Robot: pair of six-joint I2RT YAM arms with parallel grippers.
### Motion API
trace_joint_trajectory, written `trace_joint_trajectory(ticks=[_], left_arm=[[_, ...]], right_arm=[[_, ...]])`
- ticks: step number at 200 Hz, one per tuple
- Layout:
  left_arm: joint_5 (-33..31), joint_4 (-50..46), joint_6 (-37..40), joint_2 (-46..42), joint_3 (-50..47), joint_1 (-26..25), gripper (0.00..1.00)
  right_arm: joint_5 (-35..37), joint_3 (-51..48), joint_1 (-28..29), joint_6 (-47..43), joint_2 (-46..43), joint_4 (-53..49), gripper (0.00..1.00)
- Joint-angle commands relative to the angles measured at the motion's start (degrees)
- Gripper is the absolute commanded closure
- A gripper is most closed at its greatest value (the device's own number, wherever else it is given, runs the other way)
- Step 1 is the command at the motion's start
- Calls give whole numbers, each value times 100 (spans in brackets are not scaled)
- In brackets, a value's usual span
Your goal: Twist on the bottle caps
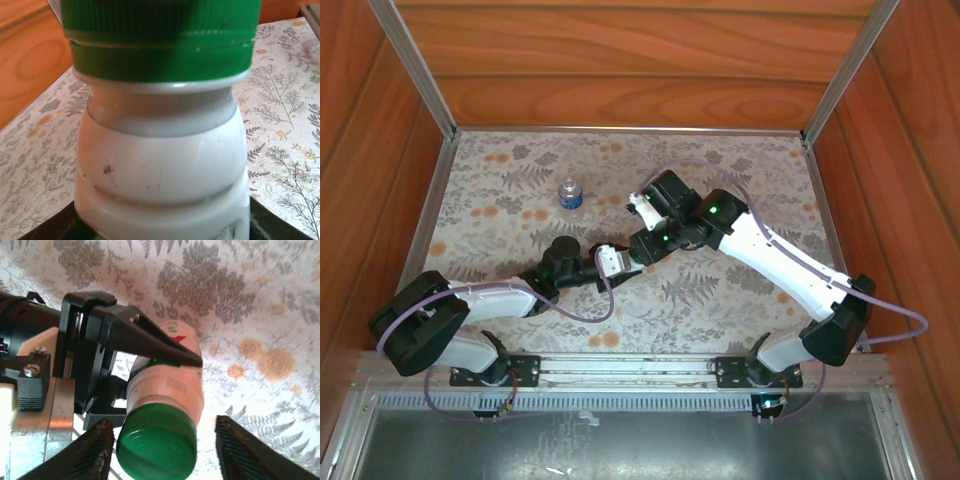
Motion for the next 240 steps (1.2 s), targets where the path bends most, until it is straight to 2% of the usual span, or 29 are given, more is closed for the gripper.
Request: trace_joint_trajectory(ticks=[1, 36, 69, 100, 170, 185, 209, 229, 240], left_arm=[[62, 112, 128, -73, 2, -44, 48], [69, 107, 126, -85, -9, -44, 48], [2, 108, 170, -65, -30, -45, 48], [-14, 111, 181, -25, -18, -44, 48], [64, 108, 154, -82, 3, -46, 48], [57, 113, 154, -81, -2, -42, 48], [64, 109, 154, -67, 4, -43, 48], [69, 114, 147, -48, 5, -45, 48], [71, 107, 154, -34, 6, -45, 48]], right_arm=[[58, 41, -155, -1141, -410, 77, 38], [-550, -4, -215, -3519, -559, -181, 32], [-682, -40, -198, -4802, -543, -322, 28], [-795, -134, -126, -5155, -460, -125, 30], [-398, -480, -55, -5369, -202, 285, 31], [-455, -534, -55, -5326, -183, 320, 35], [-491, -573, -47, -5220, -203, 320, 48], [-622, -578, -38, -5166, -254, 282, 68], [-700, -573, -25, -5132, -254, 248, 70]])
